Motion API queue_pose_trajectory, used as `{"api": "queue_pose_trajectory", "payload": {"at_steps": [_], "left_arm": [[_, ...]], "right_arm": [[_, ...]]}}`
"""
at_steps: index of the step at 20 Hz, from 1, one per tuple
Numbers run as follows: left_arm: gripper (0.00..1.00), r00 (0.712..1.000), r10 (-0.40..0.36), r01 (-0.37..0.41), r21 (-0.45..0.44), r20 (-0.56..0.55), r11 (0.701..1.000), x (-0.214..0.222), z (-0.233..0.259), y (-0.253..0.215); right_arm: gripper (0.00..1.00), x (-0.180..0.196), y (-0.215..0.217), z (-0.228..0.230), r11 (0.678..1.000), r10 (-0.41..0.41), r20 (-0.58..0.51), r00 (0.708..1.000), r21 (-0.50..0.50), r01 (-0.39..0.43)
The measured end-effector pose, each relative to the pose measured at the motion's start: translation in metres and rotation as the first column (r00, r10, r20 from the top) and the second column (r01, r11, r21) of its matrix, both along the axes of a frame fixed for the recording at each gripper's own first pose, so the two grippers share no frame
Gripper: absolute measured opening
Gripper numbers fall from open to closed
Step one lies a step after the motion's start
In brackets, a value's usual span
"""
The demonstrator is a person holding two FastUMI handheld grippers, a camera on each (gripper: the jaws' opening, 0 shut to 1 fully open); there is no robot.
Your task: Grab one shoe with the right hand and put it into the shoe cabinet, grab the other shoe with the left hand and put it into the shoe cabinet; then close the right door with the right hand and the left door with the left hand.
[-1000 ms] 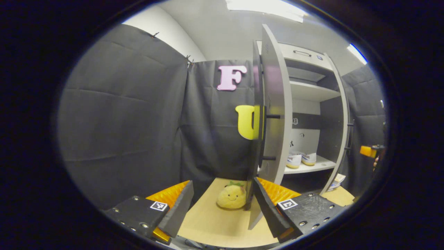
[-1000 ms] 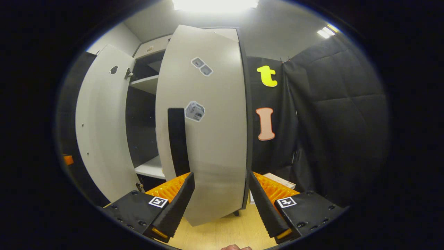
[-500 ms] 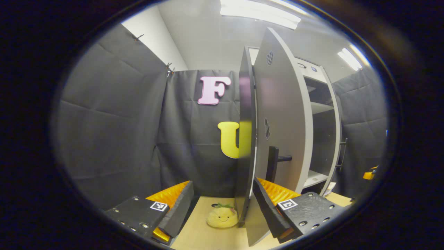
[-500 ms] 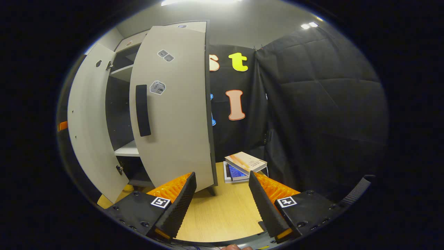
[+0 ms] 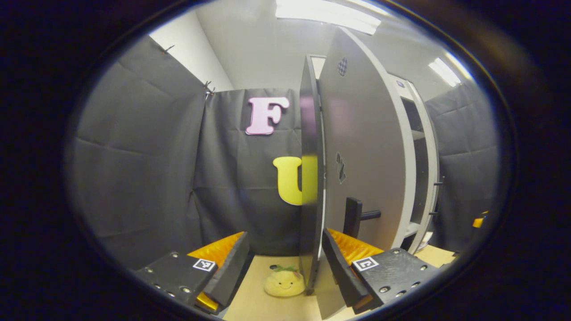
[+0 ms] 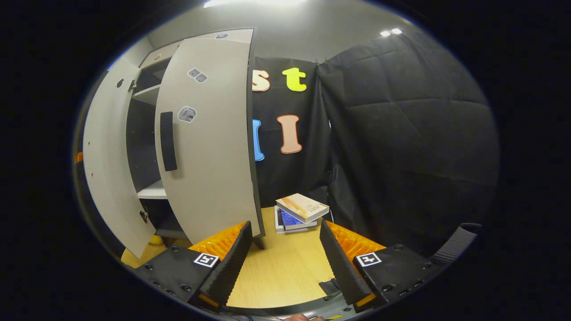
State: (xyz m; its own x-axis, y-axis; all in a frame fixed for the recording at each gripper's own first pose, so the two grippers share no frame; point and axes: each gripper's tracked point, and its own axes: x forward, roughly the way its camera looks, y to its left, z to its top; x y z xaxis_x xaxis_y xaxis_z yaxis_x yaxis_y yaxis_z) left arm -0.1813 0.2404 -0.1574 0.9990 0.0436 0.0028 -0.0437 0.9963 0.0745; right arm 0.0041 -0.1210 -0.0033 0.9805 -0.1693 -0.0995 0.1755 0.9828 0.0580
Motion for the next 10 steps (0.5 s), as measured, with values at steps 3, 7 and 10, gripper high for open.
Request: {"api": "queue_pose_trajectory", "payload": {"at_steps": [3,7,10], "left_arm": [[0.94,1.0,-0.016,0.016,-0.003,-0.01,1.0,0.001,-0.002,-0.021],[0.94,0.997,-0.069,0.069,-0.015,-0.025,0.998,0.005,-0.007,-0.07],[0.93,0.999,-0.032,0.032,0.002,-0.016,0.999,0.012,-0.001,-0.107]], "right_arm": [[0.95,0.014,0.008,-0.001,1.0,0.03,-0.004,1.0,0.003,-0.03],[0.93,0.032,0.015,0.011,0.998,0.07,0.011,0.997,0.001,-0.07],[0.96,0.045,0.012,0.018,0.996,0.085,0.021,0.996,-0.012,-0.085]]}}
